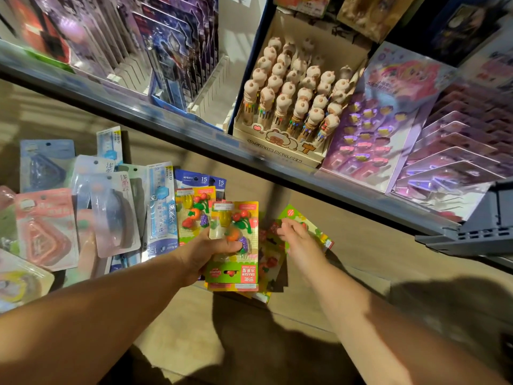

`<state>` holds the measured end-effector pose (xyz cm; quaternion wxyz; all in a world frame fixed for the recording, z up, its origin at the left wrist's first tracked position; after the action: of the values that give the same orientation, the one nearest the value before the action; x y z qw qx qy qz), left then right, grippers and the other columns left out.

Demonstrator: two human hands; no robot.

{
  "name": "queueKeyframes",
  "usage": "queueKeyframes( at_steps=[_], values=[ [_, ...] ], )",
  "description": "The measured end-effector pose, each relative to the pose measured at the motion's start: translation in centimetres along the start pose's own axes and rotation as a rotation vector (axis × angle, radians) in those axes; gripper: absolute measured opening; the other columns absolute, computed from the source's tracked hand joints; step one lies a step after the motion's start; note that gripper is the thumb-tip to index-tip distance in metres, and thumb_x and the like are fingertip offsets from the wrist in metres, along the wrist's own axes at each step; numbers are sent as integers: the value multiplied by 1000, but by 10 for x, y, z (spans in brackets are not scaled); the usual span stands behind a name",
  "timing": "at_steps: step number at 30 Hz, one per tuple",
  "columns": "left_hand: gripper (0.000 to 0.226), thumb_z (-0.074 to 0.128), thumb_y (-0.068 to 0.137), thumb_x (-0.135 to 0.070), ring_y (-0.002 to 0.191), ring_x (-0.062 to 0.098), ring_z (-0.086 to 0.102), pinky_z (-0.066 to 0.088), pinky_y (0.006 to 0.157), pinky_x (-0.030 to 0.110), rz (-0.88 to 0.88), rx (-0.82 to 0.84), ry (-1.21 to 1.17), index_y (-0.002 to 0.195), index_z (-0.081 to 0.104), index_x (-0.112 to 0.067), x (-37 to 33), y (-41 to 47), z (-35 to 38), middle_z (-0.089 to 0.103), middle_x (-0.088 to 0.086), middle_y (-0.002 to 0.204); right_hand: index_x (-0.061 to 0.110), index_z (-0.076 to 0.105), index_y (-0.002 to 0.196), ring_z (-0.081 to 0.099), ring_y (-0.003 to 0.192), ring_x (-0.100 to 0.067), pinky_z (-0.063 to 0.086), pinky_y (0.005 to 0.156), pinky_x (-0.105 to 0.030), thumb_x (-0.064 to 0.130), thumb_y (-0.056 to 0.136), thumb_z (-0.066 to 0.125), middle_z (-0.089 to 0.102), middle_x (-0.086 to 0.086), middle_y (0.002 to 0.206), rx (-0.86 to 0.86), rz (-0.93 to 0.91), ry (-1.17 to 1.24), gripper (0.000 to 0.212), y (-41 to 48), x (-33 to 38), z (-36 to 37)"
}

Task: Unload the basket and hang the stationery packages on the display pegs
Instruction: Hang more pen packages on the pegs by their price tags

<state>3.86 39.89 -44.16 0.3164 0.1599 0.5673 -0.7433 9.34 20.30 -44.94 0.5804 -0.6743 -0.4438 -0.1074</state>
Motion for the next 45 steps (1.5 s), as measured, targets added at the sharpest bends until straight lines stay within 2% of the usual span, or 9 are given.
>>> queueKeyframes(
  at_steps=[5, 12, 18, 21, 30, 33, 36, 40, 45],
  values=[
    [45, 73, 60, -16, 86, 24, 74, 59, 72, 36, 30, 13, -20, 104, 66, -18, -2, 2, -4, 77, 6, 97, 28, 38, 144, 34, 134, -27, 31, 108, -35, 40, 89, 65, 39, -4, 146, -296, -2, -753, 62, 22, -15, -45],
    [44, 72, 61, -15, 84, 24, 74, 60, 67, 34, 34, 17, -52, 104, 66, -17, -8, 4, -3, 77, 7, 95, 26, 20, 151, 29, 137, -29, 30, 111, -38, 41, 67, 86, 28, -6, 151, -216, 69, -879, 108, 35, -24, -53],
    [44, 72, 61, -16, 84, 25, 74, 60, 69, 36, 33, 8, -45, 104, 65, -17, -10, 4, -3, 77, 6, 94, 26, 44, 120, 51, 116, -28, 40, 88, -34, 55, 62, 83, 62, -2, 119, -284, 148, -830, 76, 26, -30, -58],
    [40, 75, 64, -13, 82, 24, 74, 60, 68, 35, 56, 9, -16, 103, 66, -18, -15, 3, -1, 77, 4, 91, 22, 48, 109, 61, 100, -27, 46, 74, -32, 42, 72, 83, 65, -3, 110, -338, 81, -561, 54, 14, -24, -56],
    [49, 75, 65, -22, 81, 27, 74, 59, 67, 34, 130, 135, -11, 110, 64, -7, -75, -30, 23, 75, 13, 98, 42, 28, 125, 64, 98, -8, 52, 84, -29, 14, 76, 81, 61, 8, 106, -256, -410, 155, 78, -57, 68, -47],
    [58, 79, 66, -24, 85, 28, 73, 59, 66, 34, 234, 232, 9, 118, 62, -6, -122, -64, 39, 74, 16, 104, 53, 39, 112, 63, 105, -10, 56, 87, -40, 22, 78, 80, 63, 15, 112, -141, -513, 257, 62, -80, 107, -46],
    [40, 65, 75, -18, 85, 27, 73, 59, 68, 32, 332, 264, 35, 114, 65, -8, -167, -103, 51, 74, 15, 104, 45, 42, 109, 64, 100, -7, 57, 80, -34, 28, 78, 77, 61, 16, 108, -86, -599, 303, 50, -106, 153, -48],
    [40, 69, 74, -20, 80, 24, 73, 59, 66, 30, 450, 233, 105, 112, 66, -8, -217, -161, 65, 75, 13, 100, 28, 41, 110, 60, 61, 2, 50, 57, -19, 18, 88, 65, 57, 4, 101, 6, -665, 329, 34, -146, 224, -61],
    [44, 80, 58, -33, 79, 26, 64, 45, 73, 32, 591, 133, 107, 97, 72, -14, -259, -219, 83, 70, 12, 92, 18, 38, 121, 66, 68, -13, 53, 54, -24, 2, 88, 66, 60, -7, 107, 28, -815, 279, 47, -200, 290, -90]
  ],
)
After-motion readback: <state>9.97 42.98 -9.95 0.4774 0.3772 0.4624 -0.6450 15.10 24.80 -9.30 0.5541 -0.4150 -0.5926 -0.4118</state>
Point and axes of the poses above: each hand's wrist, its own y-axis towards the middle knuckle, its own z-axis out of the palm, x = y × z, the point moved 3 cm from there along y, towards the middle knuckle
